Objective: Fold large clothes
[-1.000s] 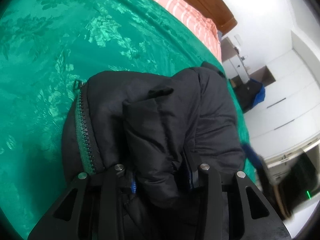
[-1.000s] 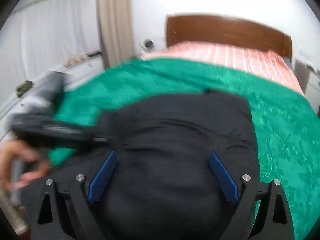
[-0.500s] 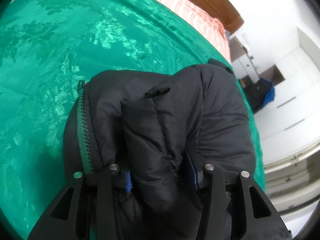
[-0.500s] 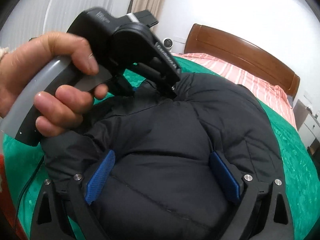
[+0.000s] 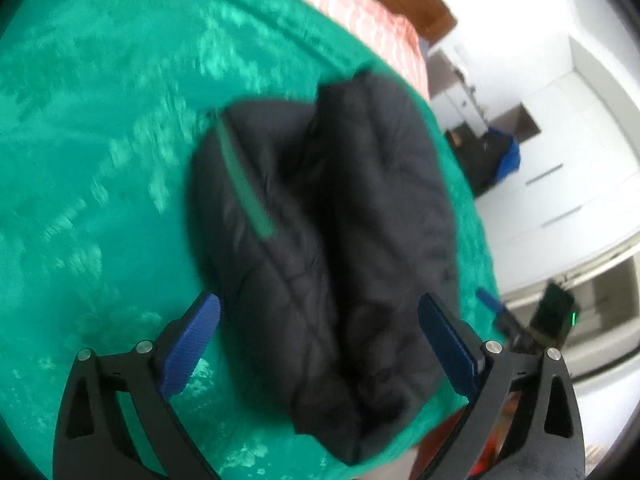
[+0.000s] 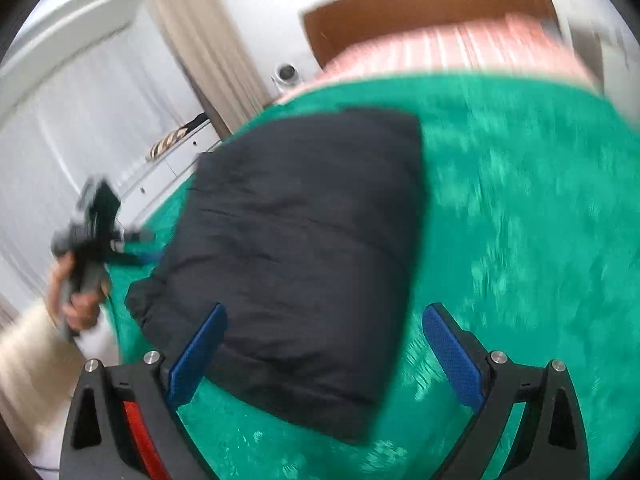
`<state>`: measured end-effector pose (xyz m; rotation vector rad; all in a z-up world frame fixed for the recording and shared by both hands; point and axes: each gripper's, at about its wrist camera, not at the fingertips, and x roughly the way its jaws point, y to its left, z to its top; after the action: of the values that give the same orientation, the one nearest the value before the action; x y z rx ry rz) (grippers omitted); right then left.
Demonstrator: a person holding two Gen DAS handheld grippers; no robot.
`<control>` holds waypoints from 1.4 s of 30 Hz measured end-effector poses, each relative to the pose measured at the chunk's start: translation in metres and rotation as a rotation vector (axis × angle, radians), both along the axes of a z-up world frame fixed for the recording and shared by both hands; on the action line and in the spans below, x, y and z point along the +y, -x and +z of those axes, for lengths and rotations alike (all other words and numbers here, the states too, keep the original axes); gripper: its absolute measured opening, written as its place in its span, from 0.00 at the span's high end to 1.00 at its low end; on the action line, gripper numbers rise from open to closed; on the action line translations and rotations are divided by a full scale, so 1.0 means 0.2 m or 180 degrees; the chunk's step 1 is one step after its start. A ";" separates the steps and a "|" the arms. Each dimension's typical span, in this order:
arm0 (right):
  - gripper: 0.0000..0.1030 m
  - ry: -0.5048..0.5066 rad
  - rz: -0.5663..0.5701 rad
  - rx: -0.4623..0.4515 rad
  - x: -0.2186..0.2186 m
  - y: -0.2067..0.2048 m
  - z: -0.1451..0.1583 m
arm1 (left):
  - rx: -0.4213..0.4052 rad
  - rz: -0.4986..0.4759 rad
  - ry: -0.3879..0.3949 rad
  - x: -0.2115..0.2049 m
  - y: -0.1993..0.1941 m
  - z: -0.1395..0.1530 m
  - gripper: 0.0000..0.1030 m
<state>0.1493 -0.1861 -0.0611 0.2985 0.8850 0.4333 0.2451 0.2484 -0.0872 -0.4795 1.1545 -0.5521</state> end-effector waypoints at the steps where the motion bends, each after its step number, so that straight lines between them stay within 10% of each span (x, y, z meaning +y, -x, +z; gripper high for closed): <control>1: 0.05 -0.0185 0.0000 0.0158 -0.05 -0.03 -0.04 | 0.0070 -0.0028 -0.0030 -0.02 -0.02 -0.07 0.03; 5: 0.05 -0.0947 0.0108 0.0554 -0.19 -0.16 -0.18 | 0.0286 -0.0072 0.0100 -0.04 -0.10 -0.26 0.00; 13: 0.03 -0.1361 0.0508 0.0920 -0.09 -0.51 -0.42 | 0.0484 -0.0281 0.0293 -0.10 -0.27 -0.40 0.00; 17: 0.07 -0.0569 0.0781 0.0647 0.13 -0.58 -0.34 | 0.0471 -0.0159 0.0017 -0.18 -0.29 -0.39 0.01; 21: 0.16 0.0341 0.1046 -0.0150 0.31 -0.37 -0.12 | -0.0010 -0.0098 -0.0243 -0.26 -0.13 -0.25 0.30; 30: 0.22 0.0536 0.1029 -0.1172 0.28 -0.17 0.34 | -0.0861 0.0009 -0.0325 -0.42 -0.09 0.27 0.42; 34: 0.22 0.0280 0.0802 -0.1061 0.08 -0.49 0.48 | -0.1054 0.0129 -0.0456 -0.54 -0.34 0.44 0.37; 37: 0.01 0.0235 0.0336 -0.0608 -0.08 -0.77 0.43 | -0.0960 0.0405 -0.0876 -0.63 -0.59 0.37 0.02; 42: 0.00 0.0526 -0.0154 -0.0224 -0.24 -0.81 0.24 | -0.0646 0.0497 -0.1162 -0.69 -0.66 0.07 0.04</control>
<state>0.3108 -0.2333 -0.0122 0.1518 0.8374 0.3219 0.3779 0.1111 -0.0723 -0.1909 0.9855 -0.2393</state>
